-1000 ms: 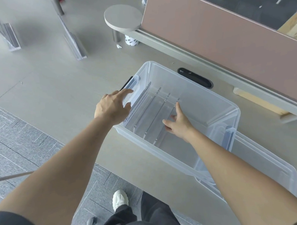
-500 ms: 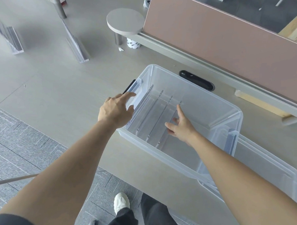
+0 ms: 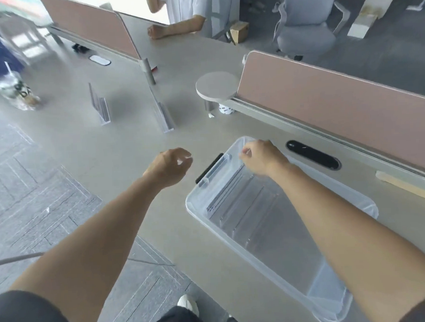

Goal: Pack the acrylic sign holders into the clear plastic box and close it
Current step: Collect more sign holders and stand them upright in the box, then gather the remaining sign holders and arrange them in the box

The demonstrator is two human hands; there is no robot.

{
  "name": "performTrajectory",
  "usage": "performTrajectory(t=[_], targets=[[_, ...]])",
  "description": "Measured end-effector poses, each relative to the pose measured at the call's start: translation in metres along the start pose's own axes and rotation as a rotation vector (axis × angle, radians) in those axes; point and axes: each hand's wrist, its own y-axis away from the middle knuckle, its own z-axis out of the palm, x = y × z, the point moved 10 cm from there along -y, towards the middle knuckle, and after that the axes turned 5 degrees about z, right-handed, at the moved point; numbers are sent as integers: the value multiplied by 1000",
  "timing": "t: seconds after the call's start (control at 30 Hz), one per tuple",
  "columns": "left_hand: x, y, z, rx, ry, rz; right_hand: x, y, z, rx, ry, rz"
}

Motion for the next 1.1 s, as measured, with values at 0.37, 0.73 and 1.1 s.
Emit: performTrajectory(t=[0.37,0.73,1.1], targets=[[-127,-81,-56,164,311,-290,-154,-123,24,-38,-42,-128],[-219,-238,-17,9,321,-341,-248,-331,96,-92,104,34],[-217,-311,17,7,257,-272,-292,-493,152,-230,20,45]])
